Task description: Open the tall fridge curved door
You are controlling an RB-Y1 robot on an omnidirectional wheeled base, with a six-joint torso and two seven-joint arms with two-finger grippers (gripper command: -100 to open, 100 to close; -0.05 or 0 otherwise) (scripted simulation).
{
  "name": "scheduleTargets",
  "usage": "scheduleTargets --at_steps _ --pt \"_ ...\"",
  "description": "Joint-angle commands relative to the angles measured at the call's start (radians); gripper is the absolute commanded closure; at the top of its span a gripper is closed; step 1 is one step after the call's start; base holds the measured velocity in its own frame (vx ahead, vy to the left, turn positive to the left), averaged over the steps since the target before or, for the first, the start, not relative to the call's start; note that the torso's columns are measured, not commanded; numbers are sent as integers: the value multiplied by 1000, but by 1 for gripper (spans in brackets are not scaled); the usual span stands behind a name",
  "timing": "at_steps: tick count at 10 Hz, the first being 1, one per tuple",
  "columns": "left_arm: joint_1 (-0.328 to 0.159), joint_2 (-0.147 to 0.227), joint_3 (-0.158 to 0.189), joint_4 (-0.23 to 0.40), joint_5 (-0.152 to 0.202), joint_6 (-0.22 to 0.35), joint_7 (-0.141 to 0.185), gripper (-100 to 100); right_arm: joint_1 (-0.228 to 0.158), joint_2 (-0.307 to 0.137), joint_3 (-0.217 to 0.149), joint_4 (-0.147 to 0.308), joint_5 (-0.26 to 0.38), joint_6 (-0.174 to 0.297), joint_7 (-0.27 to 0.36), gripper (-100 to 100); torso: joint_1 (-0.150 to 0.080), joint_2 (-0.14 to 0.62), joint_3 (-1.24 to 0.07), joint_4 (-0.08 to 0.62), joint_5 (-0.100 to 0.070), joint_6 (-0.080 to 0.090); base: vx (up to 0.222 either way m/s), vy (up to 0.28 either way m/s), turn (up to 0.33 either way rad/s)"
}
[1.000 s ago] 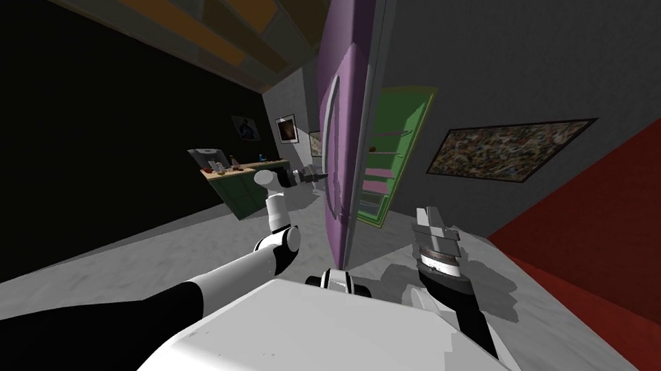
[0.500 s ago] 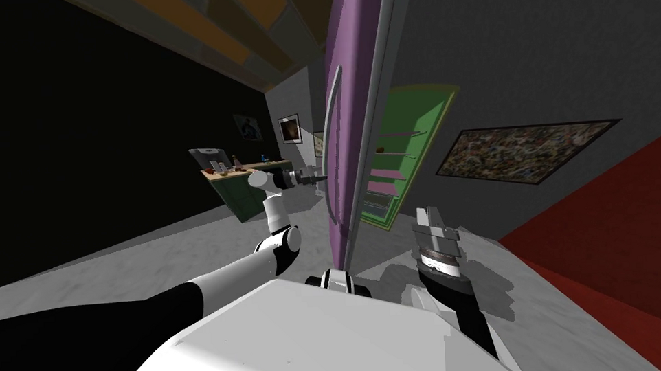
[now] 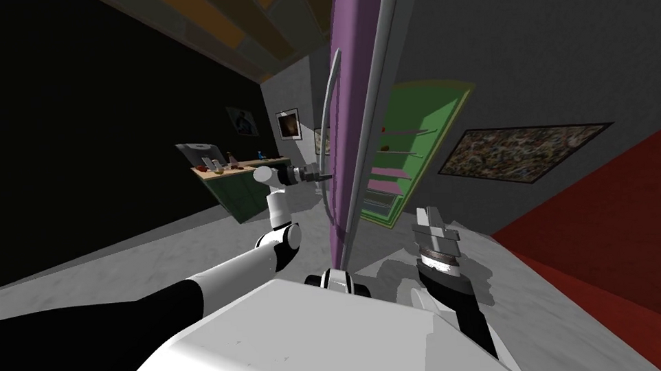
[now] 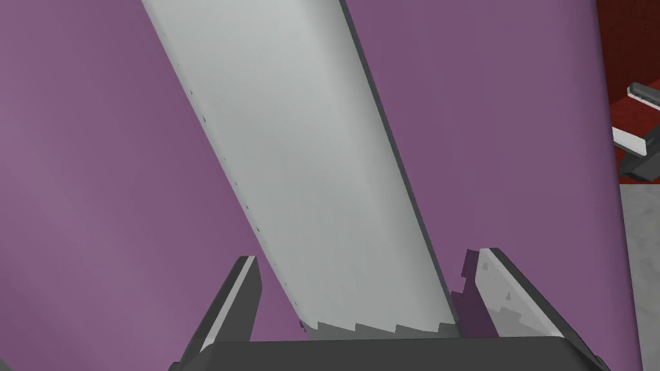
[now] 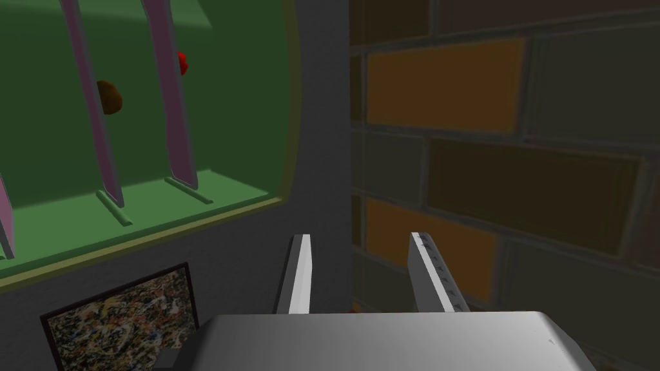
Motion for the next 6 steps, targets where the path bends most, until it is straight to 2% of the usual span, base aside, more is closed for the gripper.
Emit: scheduleTargets --at_steps 1,2,3,5,6 --pt "-41 19 -65 50 -33 -75 53 -100 0 0 0 0 0 0 0 0 0 -1 -1 0 0 1 -32 103 -164" --pt "-41 19 -93 57 -33 -102 53 -100 0 0 0 0 0 0 0 0 12 -3 -3 -1 3 1 -37 148 -193" --pt "-41 19 -127 57 -33 -129 53 -100 0 0 0 0 0 0 0 0 18 -3 -3 -2 6 -2 -30 73 -30" --pt "-41 19 -129 57 -33 -168 53 -100 0 0 0 0 0 0 0 0 15 -5 -3 -2 6 -3 -13 8 28" --pt "-79 41 -179 107 -66 -200 103 -100 0 0 0 0 0 0 0 0 13 -6 -4 -2 5 -2 -35 133 -121"
